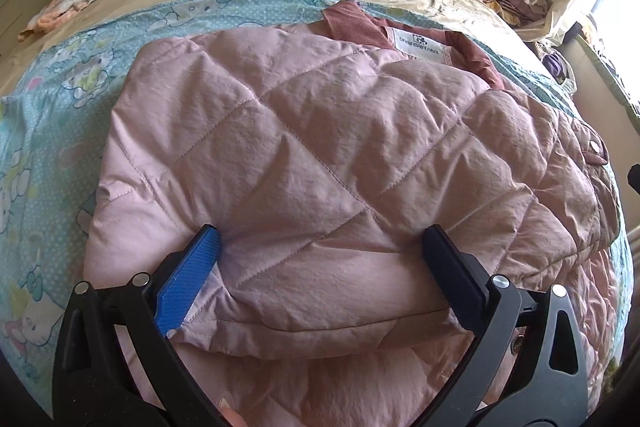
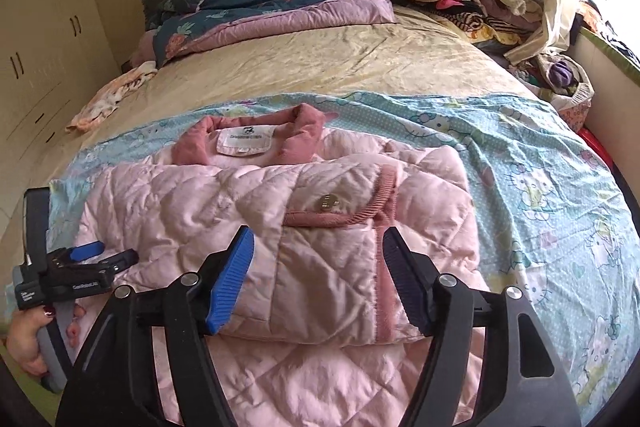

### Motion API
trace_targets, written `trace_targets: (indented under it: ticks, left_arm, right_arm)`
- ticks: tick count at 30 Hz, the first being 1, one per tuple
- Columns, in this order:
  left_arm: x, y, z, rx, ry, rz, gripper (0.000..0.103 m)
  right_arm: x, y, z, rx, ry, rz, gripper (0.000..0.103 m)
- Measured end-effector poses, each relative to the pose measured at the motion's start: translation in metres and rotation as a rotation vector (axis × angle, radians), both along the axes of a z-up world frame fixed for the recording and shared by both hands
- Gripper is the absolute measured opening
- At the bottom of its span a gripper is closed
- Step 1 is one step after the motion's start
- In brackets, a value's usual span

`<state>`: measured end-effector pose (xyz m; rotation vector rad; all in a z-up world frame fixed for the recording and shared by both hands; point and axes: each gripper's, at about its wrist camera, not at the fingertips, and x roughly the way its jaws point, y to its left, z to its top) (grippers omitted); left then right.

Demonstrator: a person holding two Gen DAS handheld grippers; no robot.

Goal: Fold large clothes

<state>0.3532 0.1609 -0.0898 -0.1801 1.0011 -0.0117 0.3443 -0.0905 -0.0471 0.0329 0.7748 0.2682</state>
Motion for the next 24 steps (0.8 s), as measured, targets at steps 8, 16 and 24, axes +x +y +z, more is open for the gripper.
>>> trace_targets:
  ticks: [8,16,24]
  left_arm:
    - [-0.005,0.003,0.003,-0.02,-0.007,0.008,0.095]
    - [-0.016,0.003,0.015,-0.04,-0.014,0.013,0.094]
    - [-0.035,0.006,0.036,-0.073,-0.034,0.023,0.094]
  right_arm:
    - [0.021,0.06,-0.048,-0.131,0.163,0.11,0.066]
    - [0.027,0.058,-0.065,-0.1,0.185,0.082,0.07]
    - [-0.005,0.043,-0.037,0.031,0.151,0.081,0.088]
